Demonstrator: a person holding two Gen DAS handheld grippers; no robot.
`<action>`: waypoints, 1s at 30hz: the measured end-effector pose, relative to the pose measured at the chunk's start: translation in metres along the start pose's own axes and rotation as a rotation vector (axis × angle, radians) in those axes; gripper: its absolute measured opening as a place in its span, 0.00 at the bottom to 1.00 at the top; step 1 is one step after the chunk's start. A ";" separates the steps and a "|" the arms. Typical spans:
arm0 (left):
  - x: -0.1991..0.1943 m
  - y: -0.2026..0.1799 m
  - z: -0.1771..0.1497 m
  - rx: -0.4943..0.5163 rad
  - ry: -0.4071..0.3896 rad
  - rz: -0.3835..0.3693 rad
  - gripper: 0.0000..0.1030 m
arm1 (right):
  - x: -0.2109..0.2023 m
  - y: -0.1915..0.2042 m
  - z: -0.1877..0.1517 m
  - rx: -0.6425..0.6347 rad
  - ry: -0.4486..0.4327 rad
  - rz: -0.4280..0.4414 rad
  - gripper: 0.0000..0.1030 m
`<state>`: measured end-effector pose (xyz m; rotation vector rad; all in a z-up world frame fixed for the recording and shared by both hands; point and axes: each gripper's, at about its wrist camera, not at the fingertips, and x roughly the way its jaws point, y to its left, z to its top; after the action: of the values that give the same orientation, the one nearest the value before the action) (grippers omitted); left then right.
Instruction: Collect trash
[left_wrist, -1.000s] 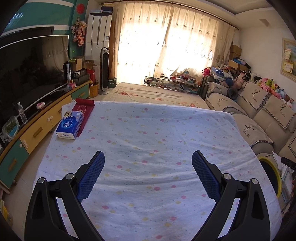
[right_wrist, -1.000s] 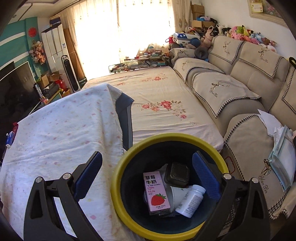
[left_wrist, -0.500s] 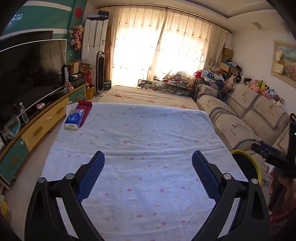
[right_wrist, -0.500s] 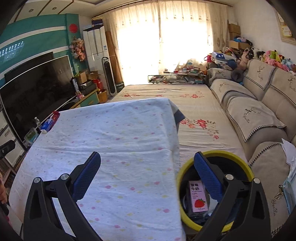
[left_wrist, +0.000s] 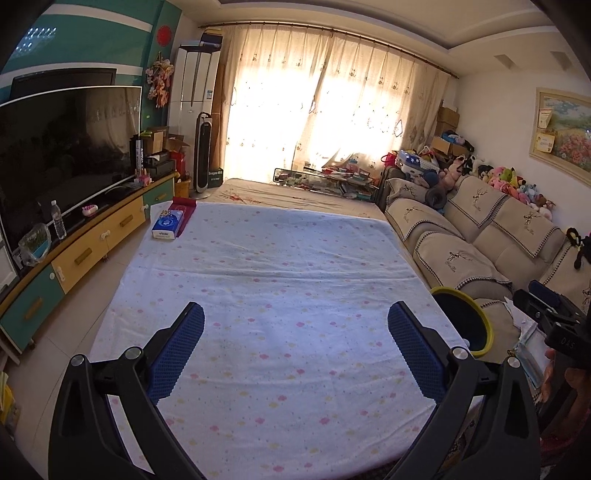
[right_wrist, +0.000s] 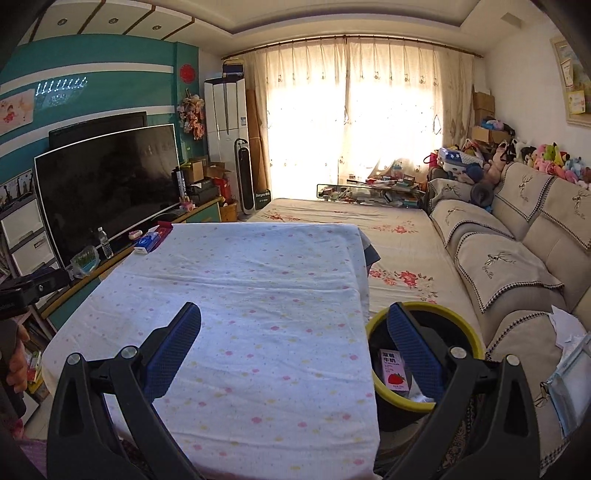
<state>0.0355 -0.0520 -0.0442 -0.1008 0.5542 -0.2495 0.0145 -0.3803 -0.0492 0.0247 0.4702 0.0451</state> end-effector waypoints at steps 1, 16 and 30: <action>-0.010 -0.002 -0.004 0.004 -0.005 0.001 0.95 | -0.012 0.001 -0.004 0.001 -0.008 -0.010 0.93; -0.106 -0.031 -0.035 0.059 -0.120 0.043 0.95 | -0.088 -0.016 -0.024 0.089 -0.144 -0.083 0.93; -0.082 -0.026 -0.026 0.050 -0.090 0.076 0.95 | -0.072 -0.014 -0.027 0.074 -0.111 -0.089 0.93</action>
<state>-0.0510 -0.0560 -0.0201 -0.0421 0.4613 -0.1840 -0.0616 -0.3974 -0.0412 0.0788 0.3615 -0.0607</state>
